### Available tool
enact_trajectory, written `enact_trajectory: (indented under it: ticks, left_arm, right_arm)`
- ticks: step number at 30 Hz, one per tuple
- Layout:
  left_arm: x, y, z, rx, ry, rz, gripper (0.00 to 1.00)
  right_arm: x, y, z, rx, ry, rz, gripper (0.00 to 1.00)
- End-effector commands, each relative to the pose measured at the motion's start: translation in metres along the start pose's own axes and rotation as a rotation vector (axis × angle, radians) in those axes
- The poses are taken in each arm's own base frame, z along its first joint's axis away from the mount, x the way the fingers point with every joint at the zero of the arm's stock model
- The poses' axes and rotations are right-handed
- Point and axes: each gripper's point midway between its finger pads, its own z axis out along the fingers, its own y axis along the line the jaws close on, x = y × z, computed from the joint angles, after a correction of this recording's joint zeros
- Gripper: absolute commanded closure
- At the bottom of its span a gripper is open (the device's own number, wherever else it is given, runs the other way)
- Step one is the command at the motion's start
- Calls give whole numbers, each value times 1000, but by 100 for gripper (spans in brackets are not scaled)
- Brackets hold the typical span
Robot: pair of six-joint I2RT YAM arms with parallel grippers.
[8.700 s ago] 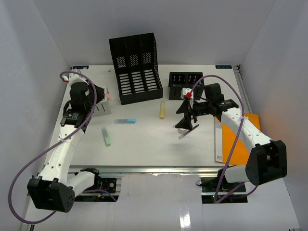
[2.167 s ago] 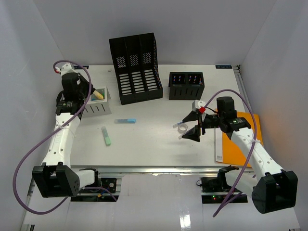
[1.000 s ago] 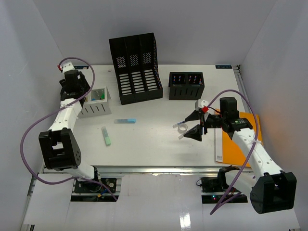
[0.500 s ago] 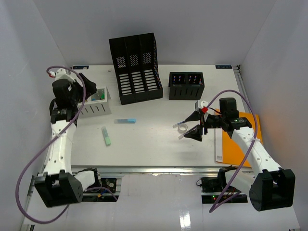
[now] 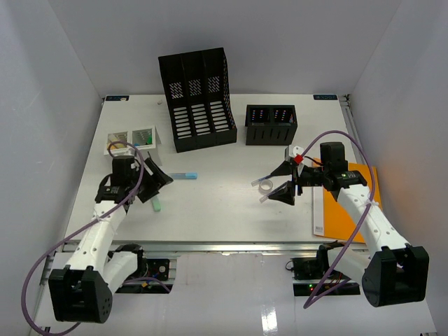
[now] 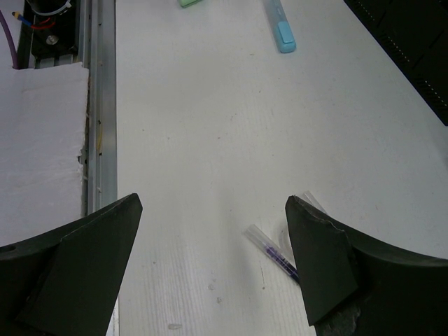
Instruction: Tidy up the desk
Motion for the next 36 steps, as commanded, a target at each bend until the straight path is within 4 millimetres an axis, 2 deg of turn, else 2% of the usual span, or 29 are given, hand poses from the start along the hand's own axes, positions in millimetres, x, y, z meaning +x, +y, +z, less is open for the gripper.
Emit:
enact_trajectory:
  ticks: [1,5,9,13,18,19,23,31,36]
  left_arm:
    - [19,13,17,-155,9,-27,18]
    - [11,41,24,-320,-68,-49,18]
    - [-2,51,20,-376,-145,-33,18]
    - [-6,67,23,-454,-169,-5,19]
    - [5,85,38,-537,-110,13,21]
    - [6,87,40,-542,-107,14,24]
    - [8,90,45,-540,-109,23,34]
    - [27,100,57,-546,-14,59,40]
    - [34,99,60,-539,13,77,51]
  right_arm:
    - [-7,3,-3,-8,-23,-18,10]
    - [-8,2,-4,1,-22,-19,10]
    - [-8,2,-5,3,-23,-19,10]
    - [-8,2,-4,0,-24,-15,10]
    - [-7,1,-4,2,-22,-10,10]
    - [-7,0,-5,4,-22,-9,10]
    - [-6,0,-5,3,-23,-3,10]
    - [-6,0,-5,2,-25,-3,10]
    - [-6,1,-5,-2,-27,1,10]
